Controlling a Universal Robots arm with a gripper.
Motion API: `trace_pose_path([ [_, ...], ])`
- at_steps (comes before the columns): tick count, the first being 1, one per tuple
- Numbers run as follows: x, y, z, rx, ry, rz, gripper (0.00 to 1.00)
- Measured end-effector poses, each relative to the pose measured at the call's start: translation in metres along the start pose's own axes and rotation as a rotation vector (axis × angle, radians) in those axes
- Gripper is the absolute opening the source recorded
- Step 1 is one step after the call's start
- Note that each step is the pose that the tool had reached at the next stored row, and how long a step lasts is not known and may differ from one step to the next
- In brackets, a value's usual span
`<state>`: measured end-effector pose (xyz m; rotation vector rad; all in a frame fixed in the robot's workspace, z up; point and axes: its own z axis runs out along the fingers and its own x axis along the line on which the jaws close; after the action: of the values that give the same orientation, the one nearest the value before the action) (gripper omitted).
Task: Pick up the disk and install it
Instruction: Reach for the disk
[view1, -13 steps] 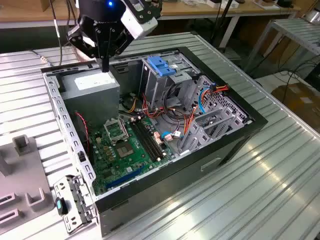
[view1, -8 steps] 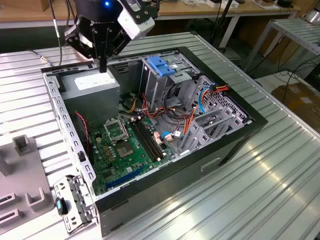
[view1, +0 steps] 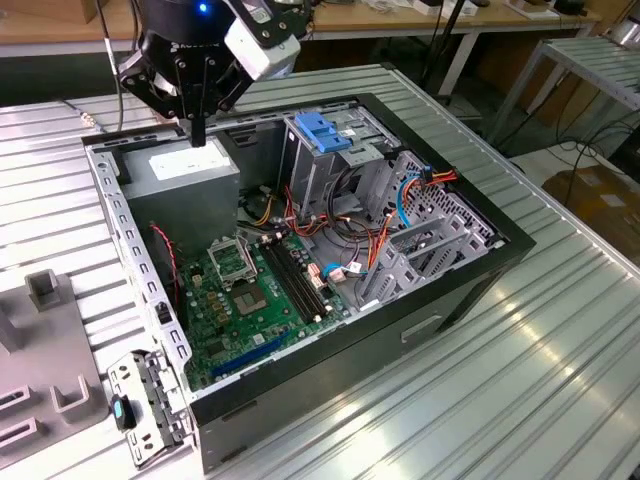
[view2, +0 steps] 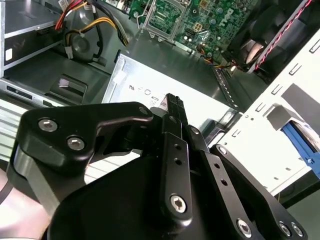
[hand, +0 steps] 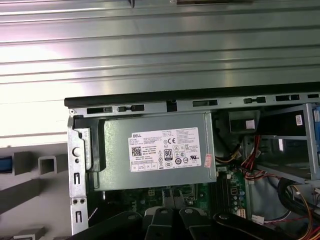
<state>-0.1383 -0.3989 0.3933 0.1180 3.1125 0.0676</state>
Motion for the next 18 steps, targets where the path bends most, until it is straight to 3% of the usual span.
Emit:
trace_pose_path([
  [18, 0.025, -0.0019, -0.0006, 0.0, 0.0, 0.0, 0.11],
])
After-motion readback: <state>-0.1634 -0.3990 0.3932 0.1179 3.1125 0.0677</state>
